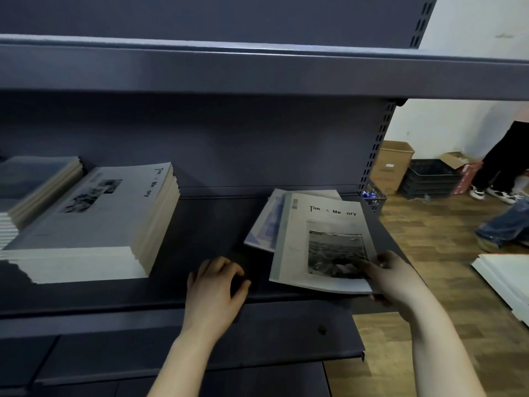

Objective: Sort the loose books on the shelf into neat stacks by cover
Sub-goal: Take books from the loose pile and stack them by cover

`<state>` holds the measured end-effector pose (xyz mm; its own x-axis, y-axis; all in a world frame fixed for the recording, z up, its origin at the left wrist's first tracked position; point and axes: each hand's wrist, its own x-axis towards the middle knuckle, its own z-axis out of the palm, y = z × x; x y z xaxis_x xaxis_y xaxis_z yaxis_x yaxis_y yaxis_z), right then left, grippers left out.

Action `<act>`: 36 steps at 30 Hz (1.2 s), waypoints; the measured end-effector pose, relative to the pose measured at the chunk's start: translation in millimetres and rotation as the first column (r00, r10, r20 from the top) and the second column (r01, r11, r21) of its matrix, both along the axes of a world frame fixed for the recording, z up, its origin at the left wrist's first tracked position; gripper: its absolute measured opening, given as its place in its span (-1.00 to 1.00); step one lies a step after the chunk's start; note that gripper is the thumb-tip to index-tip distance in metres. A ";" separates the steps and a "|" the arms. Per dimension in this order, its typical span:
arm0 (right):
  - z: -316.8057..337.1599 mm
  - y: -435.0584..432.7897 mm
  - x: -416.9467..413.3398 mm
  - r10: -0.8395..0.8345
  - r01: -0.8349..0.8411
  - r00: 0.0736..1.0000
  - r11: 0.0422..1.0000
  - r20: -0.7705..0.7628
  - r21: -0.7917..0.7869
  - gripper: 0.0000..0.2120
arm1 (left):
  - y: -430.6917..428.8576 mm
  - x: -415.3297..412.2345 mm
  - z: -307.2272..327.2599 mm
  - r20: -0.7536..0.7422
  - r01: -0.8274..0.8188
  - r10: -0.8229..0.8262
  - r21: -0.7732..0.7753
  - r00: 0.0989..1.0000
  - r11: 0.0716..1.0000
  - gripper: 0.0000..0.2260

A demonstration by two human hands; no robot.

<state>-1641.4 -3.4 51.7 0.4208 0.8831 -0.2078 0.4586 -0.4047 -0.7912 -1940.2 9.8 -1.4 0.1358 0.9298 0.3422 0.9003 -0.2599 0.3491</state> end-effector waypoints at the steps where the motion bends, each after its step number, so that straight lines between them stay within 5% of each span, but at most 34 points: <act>1: 1.1 -1.5 -1.4 0.000 0.001 0.999 1.000 -0.050 0.022 -0.68 | -0.2 0.0 0.1 -0.001 0.001 -0.001 0.005 1.000 1.000 -0.83; 7: -2.4 -0.9 -6.2 -0.047 0.075 0.958 0.993 -0.282 0.093 -0.77 | -1.7 -0.7 0.9 -0.001 0.010 -0.010 -0.016 1.000 1.000 -0.81; 27: 15.2 -6.2 -72.8 0.049 0.119 0.877 0.942 -0.478 0.315 -0.89 | -20.0 -62.4 -1.7 0.054 0.035 -0.037 0.036 0.998 0.999 -0.87; 36: 37.9 8.6 -160.9 0.257 0.041 0.764 0.896 -0.592 0.442 -0.93 | -25.1 -136.2 1.9 0.059 0.013 -0.014 0.018 0.998 1.000 -0.88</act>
